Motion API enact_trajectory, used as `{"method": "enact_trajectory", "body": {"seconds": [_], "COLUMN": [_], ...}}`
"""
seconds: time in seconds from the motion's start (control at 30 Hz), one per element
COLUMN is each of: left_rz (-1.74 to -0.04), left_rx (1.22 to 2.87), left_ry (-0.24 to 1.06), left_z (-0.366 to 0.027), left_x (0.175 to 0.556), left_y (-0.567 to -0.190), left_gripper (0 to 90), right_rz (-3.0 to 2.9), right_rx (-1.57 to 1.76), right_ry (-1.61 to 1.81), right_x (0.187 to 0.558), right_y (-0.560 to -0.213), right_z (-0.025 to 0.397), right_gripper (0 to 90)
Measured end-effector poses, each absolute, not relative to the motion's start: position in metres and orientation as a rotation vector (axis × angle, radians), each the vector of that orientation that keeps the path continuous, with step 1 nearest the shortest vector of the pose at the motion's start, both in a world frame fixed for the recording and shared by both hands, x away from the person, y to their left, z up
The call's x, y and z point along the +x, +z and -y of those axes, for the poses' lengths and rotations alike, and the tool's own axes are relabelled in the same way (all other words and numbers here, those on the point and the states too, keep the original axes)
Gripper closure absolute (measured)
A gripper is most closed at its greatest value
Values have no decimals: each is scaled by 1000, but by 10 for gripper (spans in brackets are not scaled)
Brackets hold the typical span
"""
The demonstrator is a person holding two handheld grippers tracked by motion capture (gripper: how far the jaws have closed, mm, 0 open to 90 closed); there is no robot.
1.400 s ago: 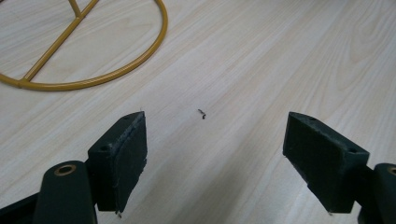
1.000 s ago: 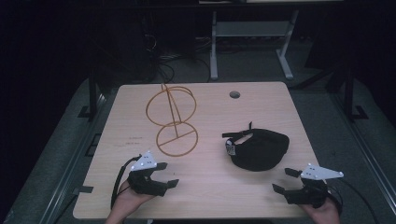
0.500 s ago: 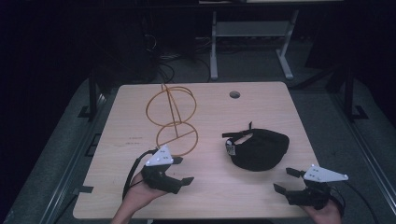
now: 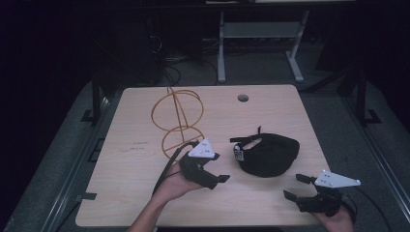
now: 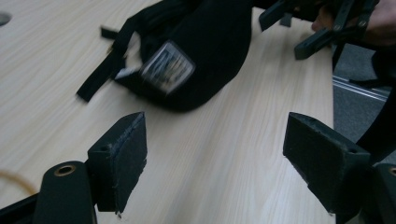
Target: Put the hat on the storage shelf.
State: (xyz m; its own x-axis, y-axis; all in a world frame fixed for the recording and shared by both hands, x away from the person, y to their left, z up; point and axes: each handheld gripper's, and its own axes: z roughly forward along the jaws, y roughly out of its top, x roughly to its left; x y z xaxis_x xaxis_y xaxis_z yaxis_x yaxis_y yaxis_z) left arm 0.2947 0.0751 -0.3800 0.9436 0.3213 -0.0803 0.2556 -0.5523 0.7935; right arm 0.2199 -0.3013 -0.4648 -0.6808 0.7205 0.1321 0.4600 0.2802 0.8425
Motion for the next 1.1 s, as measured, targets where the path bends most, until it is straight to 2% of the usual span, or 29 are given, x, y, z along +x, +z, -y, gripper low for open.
{"method": "enact_trajectory", "body": {"seconds": [0.37,0.83,1.1], "left_rz": [-316,-282,-255], "left_rx": [2233,2321,2413], "left_ry": [81,-43,-69], "left_z": [-29,10,19], "left_x": [320,362,363], "left_y": [-365,-369,-384], "left_gripper": [245,254,346], "right_rz": [-2264,-2282,-2284], "right_rx": [1089,1101,1101], "right_ry": [1372,1368,1366], "right_x": [220,221,222], "right_y": [-463,-466,-467], "right_z": [305,305,306], "right_gripper": [191,188,188]}}
